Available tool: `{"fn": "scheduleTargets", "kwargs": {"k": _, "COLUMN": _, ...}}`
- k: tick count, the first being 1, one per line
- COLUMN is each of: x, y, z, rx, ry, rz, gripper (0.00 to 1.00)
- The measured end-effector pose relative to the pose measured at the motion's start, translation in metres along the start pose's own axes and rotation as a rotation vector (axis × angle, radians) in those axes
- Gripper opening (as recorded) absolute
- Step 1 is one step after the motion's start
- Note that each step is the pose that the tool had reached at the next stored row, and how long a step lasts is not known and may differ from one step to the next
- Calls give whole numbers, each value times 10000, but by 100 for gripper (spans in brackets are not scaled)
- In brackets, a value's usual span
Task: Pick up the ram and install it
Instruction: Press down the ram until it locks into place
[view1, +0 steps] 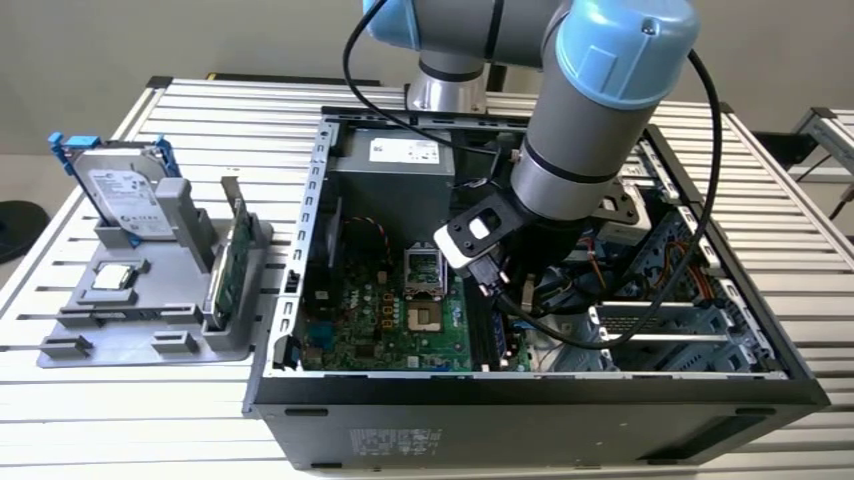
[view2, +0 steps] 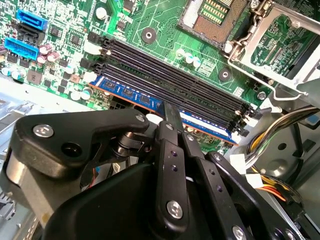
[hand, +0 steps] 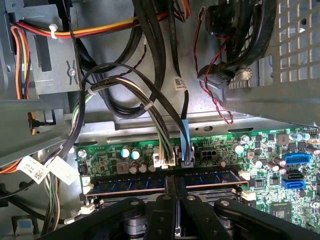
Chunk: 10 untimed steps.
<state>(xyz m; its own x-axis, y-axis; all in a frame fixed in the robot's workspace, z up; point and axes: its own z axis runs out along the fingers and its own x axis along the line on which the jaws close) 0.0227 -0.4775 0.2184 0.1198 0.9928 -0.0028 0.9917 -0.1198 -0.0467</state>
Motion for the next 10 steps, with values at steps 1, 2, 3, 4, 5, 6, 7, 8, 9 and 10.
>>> {"fn": "scheduleTargets", "kwargs": {"k": 1, "x": 0, "y": 0, "z": 0, "rx": 0, "ry": 0, "rz": 0, "gripper": 0}}
{"fn": "scheduleTargets", "kwargs": {"k": 2, "x": 0, "y": 0, "z": 1, "rx": 0, "ry": 1, "rz": 0, "gripper": 0}}
{"fn": "scheduleTargets", "kwargs": {"k": 3, "x": 0, "y": 0, "z": 1, "rx": 0, "ry": 1, "rz": 0, "gripper": 0}}
{"fn": "scheduleTargets", "kwargs": {"k": 4, "x": 0, "y": 0, "z": 1, "rx": 0, "ry": 1, "rz": 0, "gripper": 0}}
{"fn": "scheduleTargets", "kwargs": {"k": 5, "x": 0, "y": 0, "z": 1, "rx": 0, "ry": 1, "rz": 0, "gripper": 0}}
{"fn": "scheduleTargets", "kwargs": {"k": 6, "x": 0, "y": 0, "z": 1, "rx": 0, "ry": 0, "rz": 0, "gripper": 0}}
{"fn": "scheduleTargets", "kwargs": {"k": 7, "x": 0, "y": 0, "z": 3, "rx": 0, "ry": -1, "rz": 0, "gripper": 0}}
{"fn": "scheduleTargets", "kwargs": {"k": 8, "x": 0, "y": 0, "z": 4, "rx": 0, "ry": -1, "rz": 0, "gripper": 0}}
{"fn": "scheduleTargets", "kwargs": {"k": 9, "x": 0, "y": 0, "z": 4, "rx": 0, "ry": -1, "rz": 0, "gripper": 0}}
{"fn": "scheduleTargets", "kwargs": {"k": 10, "x": 0, "y": 0, "z": 4, "rx": 0, "ry": -1, "rz": 0, "gripper": 0}}
